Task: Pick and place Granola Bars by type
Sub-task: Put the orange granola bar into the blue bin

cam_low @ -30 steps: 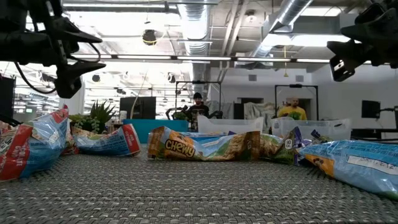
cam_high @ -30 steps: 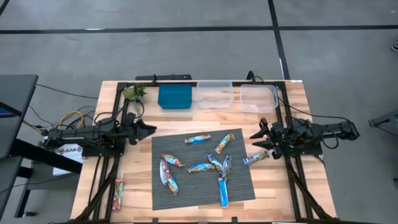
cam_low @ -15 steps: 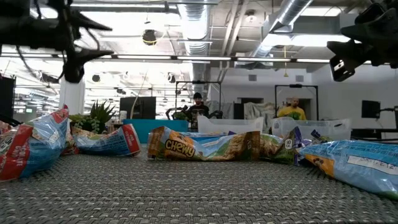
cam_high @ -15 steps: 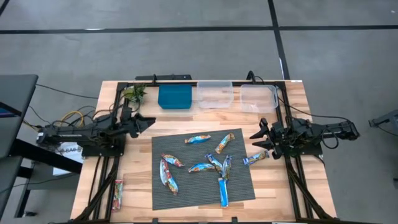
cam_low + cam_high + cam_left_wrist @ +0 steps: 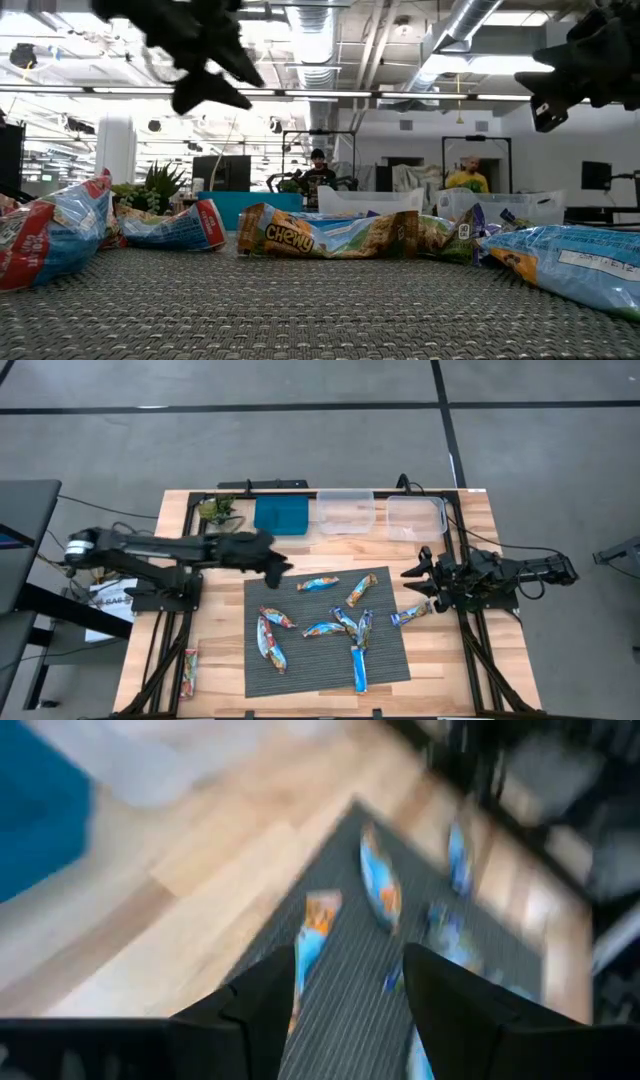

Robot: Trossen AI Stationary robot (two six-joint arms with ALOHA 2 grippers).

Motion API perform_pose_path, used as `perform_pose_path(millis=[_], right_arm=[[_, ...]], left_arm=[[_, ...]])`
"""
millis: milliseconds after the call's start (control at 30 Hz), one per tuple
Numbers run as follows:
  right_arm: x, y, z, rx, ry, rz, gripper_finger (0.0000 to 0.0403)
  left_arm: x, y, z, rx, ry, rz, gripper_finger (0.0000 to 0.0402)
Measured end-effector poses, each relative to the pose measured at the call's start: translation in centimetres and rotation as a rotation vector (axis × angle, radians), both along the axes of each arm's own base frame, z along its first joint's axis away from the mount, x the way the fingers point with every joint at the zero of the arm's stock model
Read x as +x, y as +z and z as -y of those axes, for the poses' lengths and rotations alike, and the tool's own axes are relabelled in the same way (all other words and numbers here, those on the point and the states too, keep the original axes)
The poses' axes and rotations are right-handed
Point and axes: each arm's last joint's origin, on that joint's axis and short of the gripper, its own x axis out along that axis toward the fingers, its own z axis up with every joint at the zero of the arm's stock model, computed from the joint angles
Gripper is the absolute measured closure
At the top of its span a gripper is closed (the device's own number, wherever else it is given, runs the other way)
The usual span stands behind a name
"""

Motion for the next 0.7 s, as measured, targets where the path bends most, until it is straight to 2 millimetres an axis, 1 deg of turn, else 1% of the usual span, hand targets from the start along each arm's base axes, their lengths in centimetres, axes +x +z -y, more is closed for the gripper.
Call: perform_pose_path(millis=[100,200,300,367,400,467,500,600,700], right_arm=[[0.0,0.5,0.0,0.021,0.010,0.051,0.0268],[-0.2,1.3,0.0,0.162,0.025,0.113,0.0269],[-0.2,1.7,0.1,0.293,0.012,0.147,0.0270],[-0.3,1.9,0.2,0.358,-0.008,0.155,0.0270],[-0.2,1.8,0.2,0.361,-0.015,0.136,0.0269],[-0.1,1.4,0.1,0.328,-0.024,0.024,0.0269],[-0.1,1.6,0.1,0.310,-0.023,-0.035,0.0269],[0.1,2.4,0.0,0.258,-0.049,-0.194,0.0270],[0.6,3.5,0.1,0.213,-0.128,-0.336,0.0273]], left_arm=[[2.9,-0.9,0.1,0.019,-0.149,-0.100,0.0223],[5.6,-1.9,0.3,-0.005,-0.254,-0.169,0.0223],[7.8,-3.0,0.2,-0.016,-0.287,-0.265,0.0223],[8.9,-3.5,0.1,-0.005,-0.291,-0.326,0.0223],[9.5,-3.7,0.0,0.003,-0.297,-0.345,0.0223],[10.4,-4.0,-0.1,0.030,-0.301,-0.395,0.0223],[10.7,-4.2,-0.2,0.047,-0.303,-0.429,0.0223],[11.3,-4.3,-0.4,0.112,-0.276,-0.508,0.0223],[11.4,-4.9,-0.6,0.168,-0.248,-0.575,0.0223]])
